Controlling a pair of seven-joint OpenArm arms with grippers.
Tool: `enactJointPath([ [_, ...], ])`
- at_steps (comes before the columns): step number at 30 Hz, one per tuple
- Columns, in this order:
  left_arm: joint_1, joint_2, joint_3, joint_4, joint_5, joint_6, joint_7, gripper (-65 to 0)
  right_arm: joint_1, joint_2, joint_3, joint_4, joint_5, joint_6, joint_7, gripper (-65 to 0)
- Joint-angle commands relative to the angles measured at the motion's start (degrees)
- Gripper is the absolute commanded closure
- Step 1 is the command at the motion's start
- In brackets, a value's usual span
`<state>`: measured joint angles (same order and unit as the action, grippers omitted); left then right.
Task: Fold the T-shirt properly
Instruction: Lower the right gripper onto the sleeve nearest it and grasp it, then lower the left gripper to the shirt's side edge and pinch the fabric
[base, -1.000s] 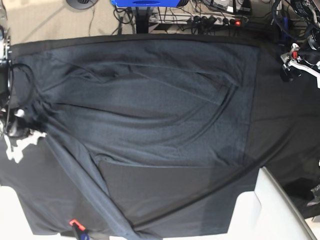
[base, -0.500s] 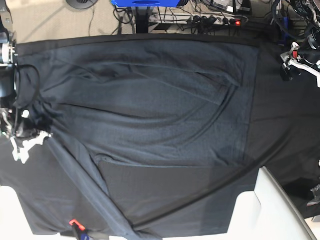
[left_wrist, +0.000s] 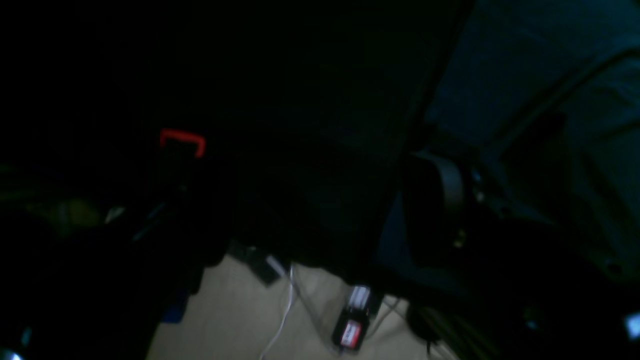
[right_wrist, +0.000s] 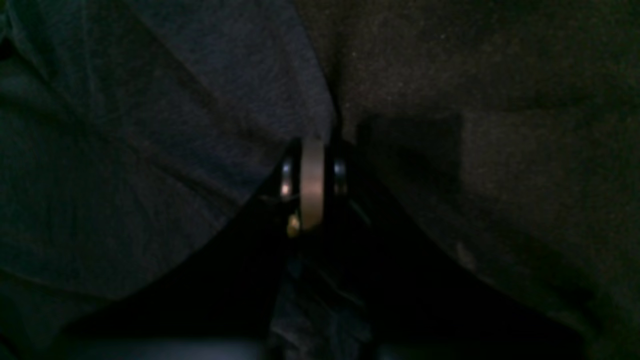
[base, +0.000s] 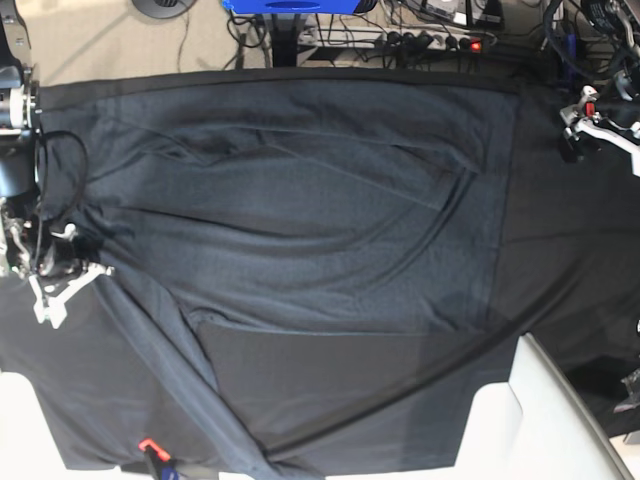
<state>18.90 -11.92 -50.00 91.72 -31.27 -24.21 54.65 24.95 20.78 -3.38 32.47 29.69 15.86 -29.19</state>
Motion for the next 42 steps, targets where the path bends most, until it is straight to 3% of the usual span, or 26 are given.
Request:
enactJointPath([
  [1, -1.18, -2.27, 1.6, -0.34, -0.95, -0.28, -1.07, -48.5, 1.91, 0.9, 0.17, 0.54, 0.42, 0.36, 0.75, -0.8],
  [10, -17.44, -6.23, 11.36, -17.04, -0.78, -0.01, -1.07, -48.5, 0.5, 0.81, 0.26, 6.26, 0.42, 0.36, 0.31, -0.8],
  [12, -21.93, -7.02, 13.91, -21.88, 2.04, -0.01, -1.16, -48.5, 0.5, 0.72, 0.26, 6.34, 0.42, 0.36, -0.66, -0.8],
  [16, -30.81, -6.85, 18.66, -33.74, 11.18, -0.01, -5.47, -48.5, 0.5, 0.81, 0.26, 6.34, 0.42, 0.36, -0.74, -0.8],
  [21, -36.43, -6.85, 24.99, -46.05, 11.71, -0.01, -11.53, -48.5, 0.5, 0.9, 0.26, 6.34, 0.42, 0.36, -0.66, -0.8],
  [27, -38.19, -4.74, 28.06, -49.13, 11.71, -0.19, -12.5, -47.1, 0.68, 0.98, 0.26, 6.34, 0.42, 0.36, -0.48, -0.8],
  [33, -37.84, -3.77, 27.98, -48.51, 11.71, -0.28, -12.68, -20.7, 0.76, 0.98, 0.17, 6.34, 0.24, 0.36, -0.39, -0.8],
  [38, -37.84, -5.09, 27.89, -48.6, 11.71, -0.19, -12.76, -1.6, 0.76, 0.98, 0.17, 6.34, 0.24, 0.36, -0.39, -0.8],
  [42, -37.84, -6.14, 27.89, -48.51, 11.71, -0.19, -12.59, 0.0, 0.76, 0.98, 0.17, 6.34, 0.24, 0.36, -0.39, -0.8],
])
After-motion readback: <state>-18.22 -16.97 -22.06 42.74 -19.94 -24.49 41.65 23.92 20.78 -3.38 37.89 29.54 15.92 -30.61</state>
